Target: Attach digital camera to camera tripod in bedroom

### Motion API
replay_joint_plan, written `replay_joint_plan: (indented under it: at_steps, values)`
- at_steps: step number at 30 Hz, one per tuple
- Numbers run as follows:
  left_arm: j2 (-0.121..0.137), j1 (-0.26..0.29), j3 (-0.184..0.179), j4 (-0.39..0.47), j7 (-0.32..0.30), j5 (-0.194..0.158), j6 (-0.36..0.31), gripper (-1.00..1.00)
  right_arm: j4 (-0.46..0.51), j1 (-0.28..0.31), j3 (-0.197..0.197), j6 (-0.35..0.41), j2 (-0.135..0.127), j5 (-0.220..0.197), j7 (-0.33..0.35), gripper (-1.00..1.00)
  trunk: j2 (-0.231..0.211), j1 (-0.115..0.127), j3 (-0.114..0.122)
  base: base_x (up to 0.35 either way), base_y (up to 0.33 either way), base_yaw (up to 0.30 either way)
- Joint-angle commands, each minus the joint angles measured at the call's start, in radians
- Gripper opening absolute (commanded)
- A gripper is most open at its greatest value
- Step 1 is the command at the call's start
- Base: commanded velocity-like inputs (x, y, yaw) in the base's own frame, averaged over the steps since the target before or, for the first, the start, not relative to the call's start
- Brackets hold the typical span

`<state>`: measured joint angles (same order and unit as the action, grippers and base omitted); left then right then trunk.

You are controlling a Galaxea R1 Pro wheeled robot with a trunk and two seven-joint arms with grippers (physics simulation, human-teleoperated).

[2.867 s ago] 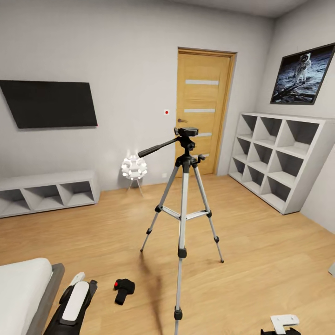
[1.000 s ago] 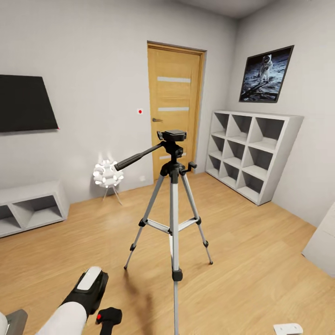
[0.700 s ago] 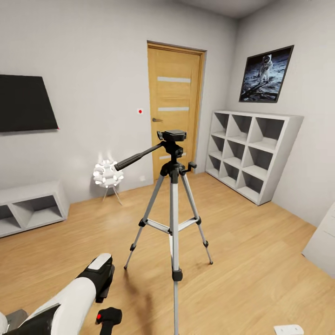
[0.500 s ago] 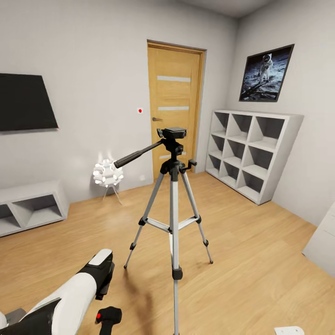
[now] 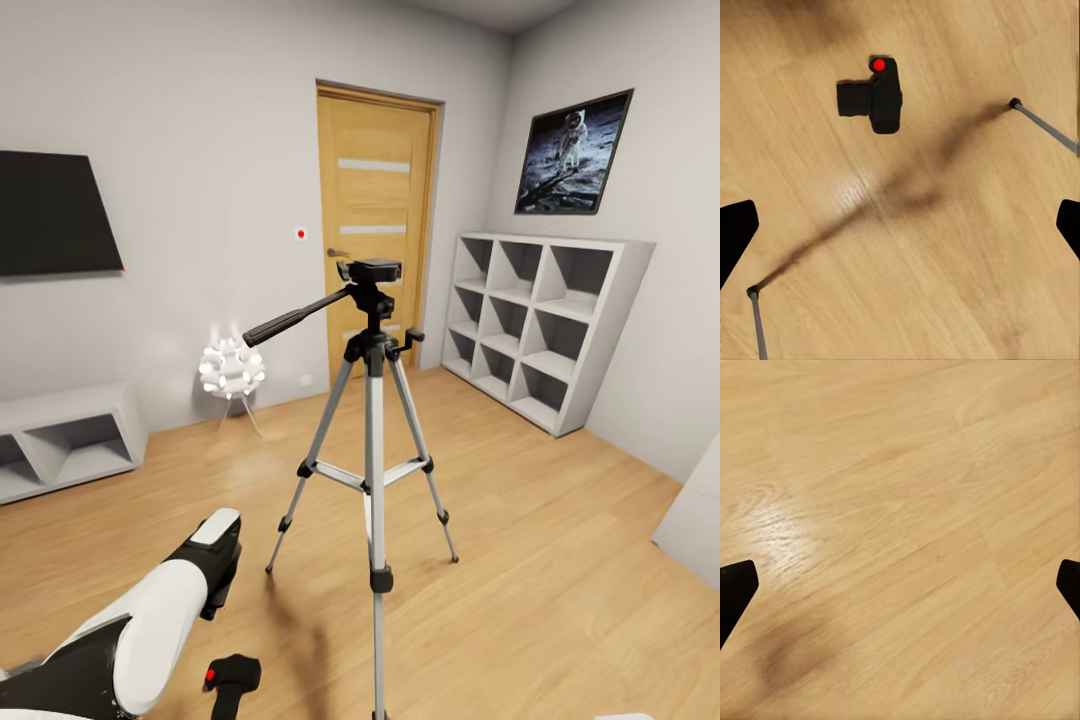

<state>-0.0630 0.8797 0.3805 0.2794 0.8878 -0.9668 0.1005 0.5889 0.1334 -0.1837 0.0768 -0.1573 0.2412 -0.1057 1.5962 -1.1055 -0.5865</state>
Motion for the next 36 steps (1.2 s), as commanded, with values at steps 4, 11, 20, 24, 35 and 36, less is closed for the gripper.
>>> replay_joint_plan:
  at_steps: [4,11,20,24,35,36]
  values:
    - [0.0,0.012,-0.013,0.002,-0.002,0.016,-0.006,1.0,0.013,-0.003,-0.002,0.007,0.0,0.01,-0.001,1.0,0.029,-0.015,-0.014,0.0,0.0,0.0]
    - [-0.007,0.023,-0.041,0.003,-0.112,0.034,-0.02,1.0,0.044,-0.034,-0.002,0.002,-0.007,0.011,0.002,1.0,0.078,-0.042,-0.036,0.0,0.0,0.0]
    - [-0.014,0.021,-0.1,0.002,-0.241,0.042,-0.031,1.0,0.059,-0.049,-0.003,-0.006,-0.013,0.01,0.006,1.0,0.141,-0.077,-0.064,0.0,0.0,0.0]
    - [-0.014,0.019,-0.112,0.001,-0.23,0.052,-0.064,1.0,0.061,-0.055,-0.002,-0.008,-0.013,0.01,0.006,1.0,0.169,-0.092,-0.076,0.0,0.0,0.0]
    - [-0.008,0.021,-0.188,0.001,-0.162,0.129,-0.094,1.0,0.071,-0.064,-0.002,-0.008,-0.012,0.01,0.006,1.0,0.246,-0.134,-0.111,0.0,0.0,0.0]
    - [-0.008,0.021,-0.188,0.001,-0.162,0.129,-0.094,1.0,0.071,-0.064,-0.002,-0.008,-0.012,0.01,0.006,1.0,0.253,-0.138,-0.114,0.0,0.0,0.0]
